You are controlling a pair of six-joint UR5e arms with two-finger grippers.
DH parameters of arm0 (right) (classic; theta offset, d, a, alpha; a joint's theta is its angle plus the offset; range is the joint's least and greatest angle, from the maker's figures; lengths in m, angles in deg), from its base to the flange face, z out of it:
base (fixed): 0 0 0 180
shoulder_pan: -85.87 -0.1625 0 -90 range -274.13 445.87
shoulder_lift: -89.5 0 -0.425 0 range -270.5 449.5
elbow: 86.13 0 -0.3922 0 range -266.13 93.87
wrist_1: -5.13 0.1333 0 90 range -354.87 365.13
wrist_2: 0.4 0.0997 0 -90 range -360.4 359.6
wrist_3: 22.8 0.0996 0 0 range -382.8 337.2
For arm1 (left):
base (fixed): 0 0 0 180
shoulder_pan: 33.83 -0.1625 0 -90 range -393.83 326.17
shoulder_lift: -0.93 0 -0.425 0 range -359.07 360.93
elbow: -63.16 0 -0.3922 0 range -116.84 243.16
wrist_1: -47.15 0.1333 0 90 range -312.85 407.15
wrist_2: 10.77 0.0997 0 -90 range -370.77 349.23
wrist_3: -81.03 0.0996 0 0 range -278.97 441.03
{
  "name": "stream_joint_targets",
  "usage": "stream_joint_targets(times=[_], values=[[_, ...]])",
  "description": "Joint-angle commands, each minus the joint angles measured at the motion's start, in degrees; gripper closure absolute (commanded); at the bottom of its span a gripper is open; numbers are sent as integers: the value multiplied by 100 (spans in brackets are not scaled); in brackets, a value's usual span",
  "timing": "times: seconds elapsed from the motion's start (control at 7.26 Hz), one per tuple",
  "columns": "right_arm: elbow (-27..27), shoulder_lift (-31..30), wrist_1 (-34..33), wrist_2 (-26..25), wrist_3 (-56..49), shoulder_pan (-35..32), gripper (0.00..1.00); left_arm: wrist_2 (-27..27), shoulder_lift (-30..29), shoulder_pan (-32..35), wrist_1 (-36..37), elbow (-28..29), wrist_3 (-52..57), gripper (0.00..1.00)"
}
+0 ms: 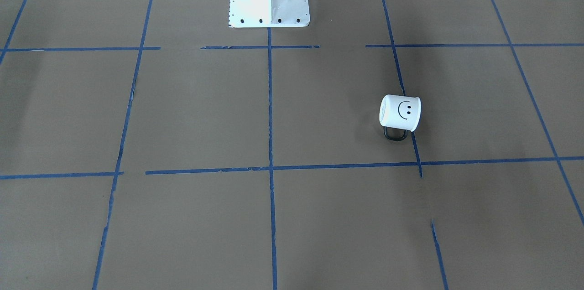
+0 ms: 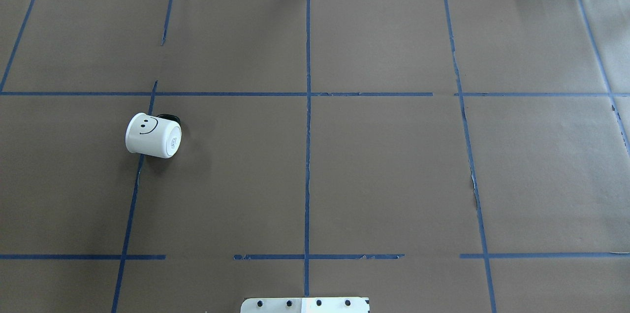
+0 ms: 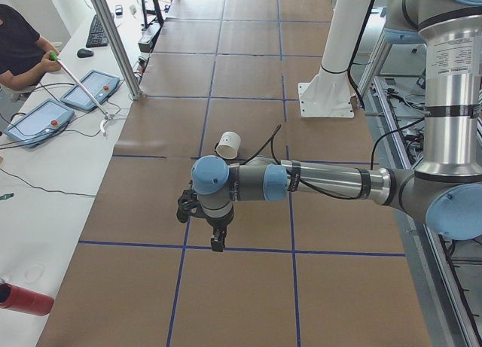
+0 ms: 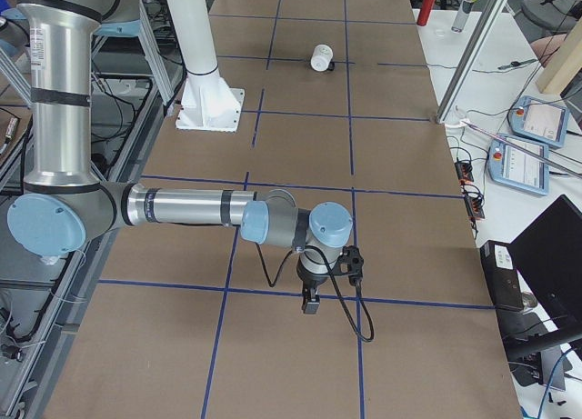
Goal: Flip mug
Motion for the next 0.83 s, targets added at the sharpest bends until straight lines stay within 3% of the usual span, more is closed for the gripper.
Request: stream_joint_targets(times=[0.0,0.41,0.69], values=[[0,0,0,0,0,0,0,3,-15,71,137,-197,52,0],[0,0,0,0,0,0,0,-58,-102,72,104,-155,61,0],[0,0,0,0,0,0,0,-93,20,98,-754,-6,36,0]])
